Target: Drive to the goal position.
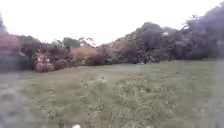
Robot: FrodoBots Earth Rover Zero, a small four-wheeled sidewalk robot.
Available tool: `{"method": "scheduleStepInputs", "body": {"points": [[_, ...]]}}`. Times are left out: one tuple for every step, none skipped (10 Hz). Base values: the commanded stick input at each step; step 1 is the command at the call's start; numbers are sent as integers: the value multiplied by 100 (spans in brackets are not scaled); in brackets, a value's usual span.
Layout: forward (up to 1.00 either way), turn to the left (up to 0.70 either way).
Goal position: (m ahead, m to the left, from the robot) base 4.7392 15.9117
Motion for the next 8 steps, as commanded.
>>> {"method": "scheduleStepInputs", "body": {"points": [[100, 3], [100, 3], [100, 3], [100, 2], [100, 3], [100, 3], [100, 3], [100, 3]]}}
